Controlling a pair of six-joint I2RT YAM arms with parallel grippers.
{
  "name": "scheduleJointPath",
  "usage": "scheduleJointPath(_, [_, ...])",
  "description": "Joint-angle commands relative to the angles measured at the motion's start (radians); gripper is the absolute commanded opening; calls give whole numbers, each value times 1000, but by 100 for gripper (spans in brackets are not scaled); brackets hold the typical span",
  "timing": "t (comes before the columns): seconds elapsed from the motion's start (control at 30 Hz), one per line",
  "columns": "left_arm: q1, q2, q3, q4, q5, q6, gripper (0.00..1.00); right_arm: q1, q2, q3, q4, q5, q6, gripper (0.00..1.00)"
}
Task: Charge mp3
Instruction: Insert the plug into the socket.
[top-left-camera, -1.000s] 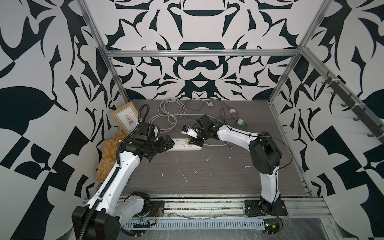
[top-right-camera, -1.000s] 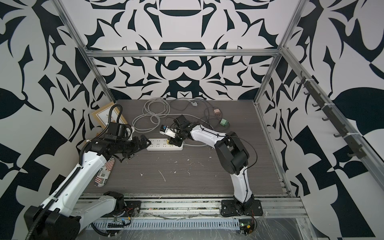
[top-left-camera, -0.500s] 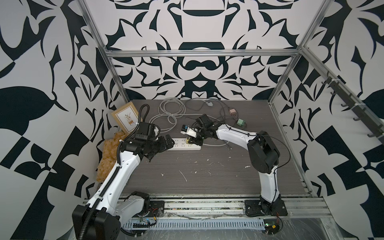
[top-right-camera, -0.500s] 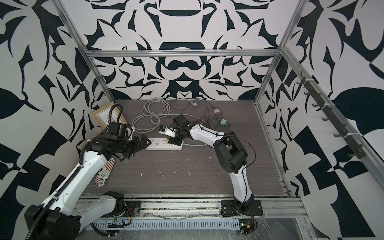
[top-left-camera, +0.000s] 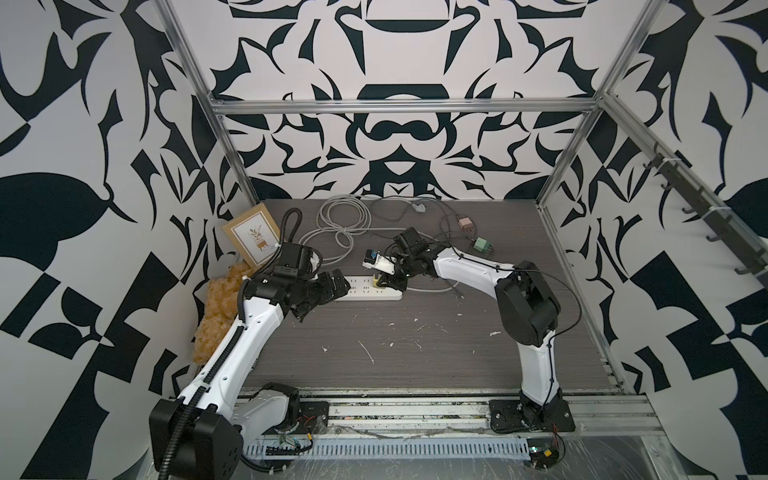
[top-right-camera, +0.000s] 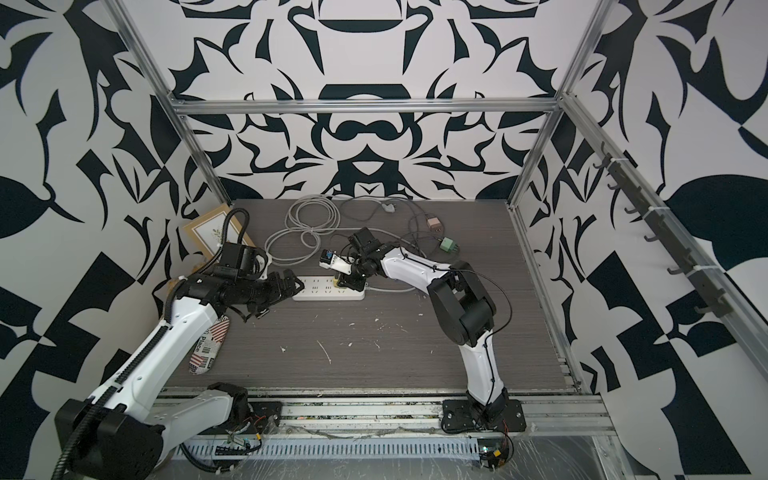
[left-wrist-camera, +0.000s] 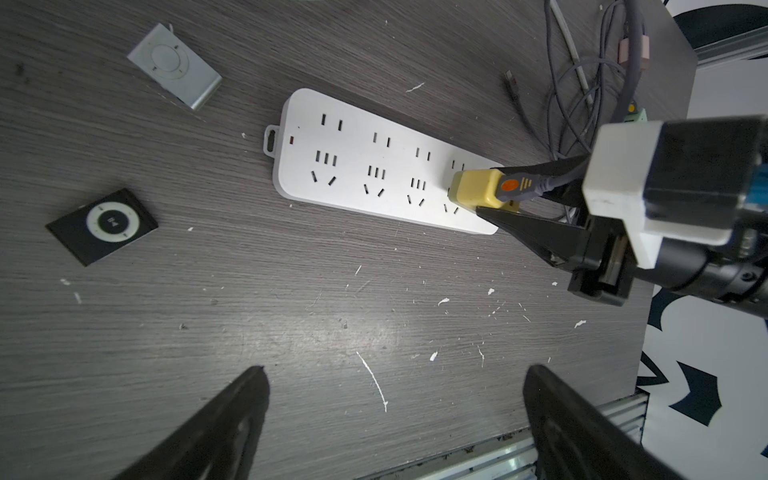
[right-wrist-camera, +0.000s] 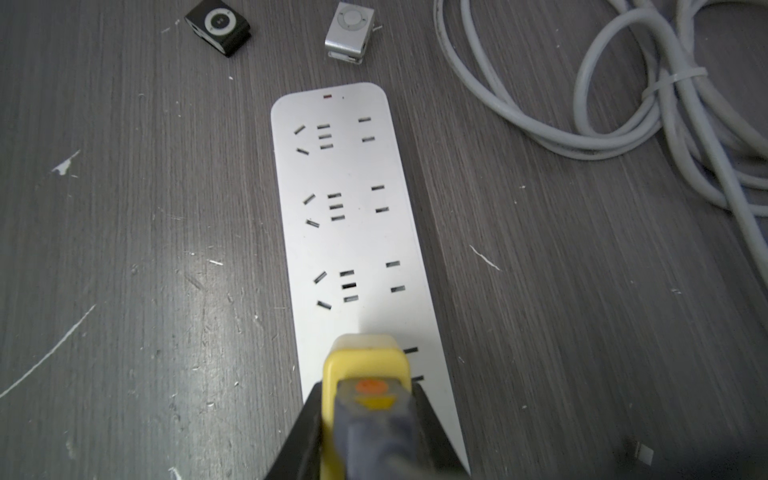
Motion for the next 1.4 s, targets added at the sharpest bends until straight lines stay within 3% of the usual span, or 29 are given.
scheduleJointPath(0.0, [5, 5, 16, 10, 37, 7, 99, -3, 18, -19, -61, 2, -11, 0])
scheduleJointPath(0.83, [4, -53, -5, 50, 64, 29, 99, -5, 45, 4, -117, 23, -67, 0])
scheduleJointPath(1.1, [5, -53, -6, 52, 65, 33, 99, -3, 89, 50, -244, 57, -160, 0])
scheduleJointPath(1.37, [5, -49, -15, 63, 72, 31, 100, -15, 110, 46, -276, 30, -146, 0])
